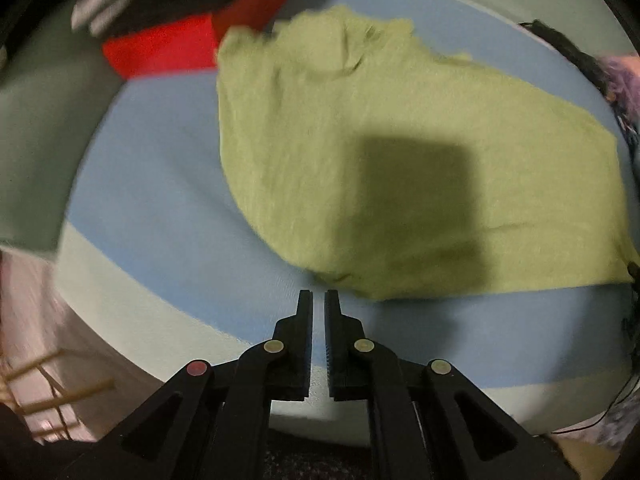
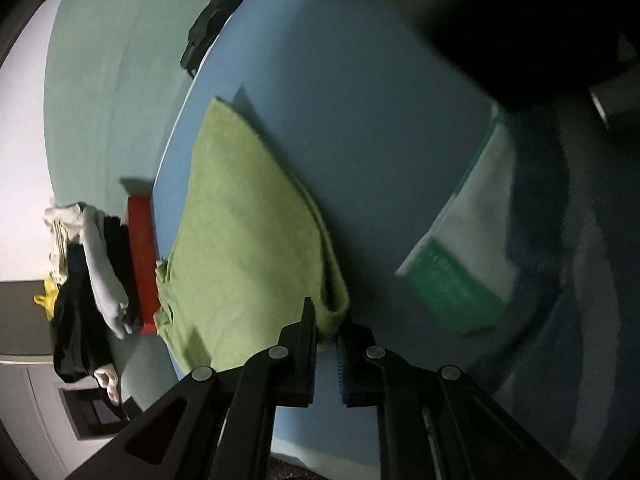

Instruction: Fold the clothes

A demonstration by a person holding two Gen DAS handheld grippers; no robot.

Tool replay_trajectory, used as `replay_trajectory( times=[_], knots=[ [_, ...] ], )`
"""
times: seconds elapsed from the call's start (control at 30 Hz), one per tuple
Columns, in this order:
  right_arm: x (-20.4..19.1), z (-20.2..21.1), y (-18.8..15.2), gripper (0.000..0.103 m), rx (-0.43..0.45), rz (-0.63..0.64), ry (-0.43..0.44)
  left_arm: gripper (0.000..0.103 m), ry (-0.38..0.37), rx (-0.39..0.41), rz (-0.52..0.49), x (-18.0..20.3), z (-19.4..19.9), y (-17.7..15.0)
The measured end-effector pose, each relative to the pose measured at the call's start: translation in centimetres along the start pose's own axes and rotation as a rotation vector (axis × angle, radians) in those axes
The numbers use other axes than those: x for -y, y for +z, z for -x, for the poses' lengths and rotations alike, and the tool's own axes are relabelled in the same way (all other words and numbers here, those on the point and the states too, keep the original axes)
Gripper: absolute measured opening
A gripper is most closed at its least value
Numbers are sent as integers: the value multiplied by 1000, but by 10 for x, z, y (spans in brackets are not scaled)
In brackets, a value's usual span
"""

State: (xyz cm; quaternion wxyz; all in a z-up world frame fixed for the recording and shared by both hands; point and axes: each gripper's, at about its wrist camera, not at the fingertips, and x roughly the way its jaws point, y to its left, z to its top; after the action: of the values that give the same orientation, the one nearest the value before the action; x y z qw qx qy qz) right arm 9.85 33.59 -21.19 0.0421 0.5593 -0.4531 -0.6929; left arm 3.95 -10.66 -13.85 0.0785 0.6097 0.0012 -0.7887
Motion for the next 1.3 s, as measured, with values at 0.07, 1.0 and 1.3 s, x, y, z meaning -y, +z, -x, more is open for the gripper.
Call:
replay_trajectory(
  times=[0.07, 1.0, 1.3],
  knots=[
    [-1, -1, 2, 9, 3, 5, -4, 24, -17, 113, -105, 31, 18, 0],
    [-16, 29, 19, 14, -5, 16, 175, 4, -367, 609, -585, 273, 44, -35],
    [-26, 16, 30, 67, -33, -31, 242, 4, -493, 563, -450, 238, 53, -38]
  ],
)
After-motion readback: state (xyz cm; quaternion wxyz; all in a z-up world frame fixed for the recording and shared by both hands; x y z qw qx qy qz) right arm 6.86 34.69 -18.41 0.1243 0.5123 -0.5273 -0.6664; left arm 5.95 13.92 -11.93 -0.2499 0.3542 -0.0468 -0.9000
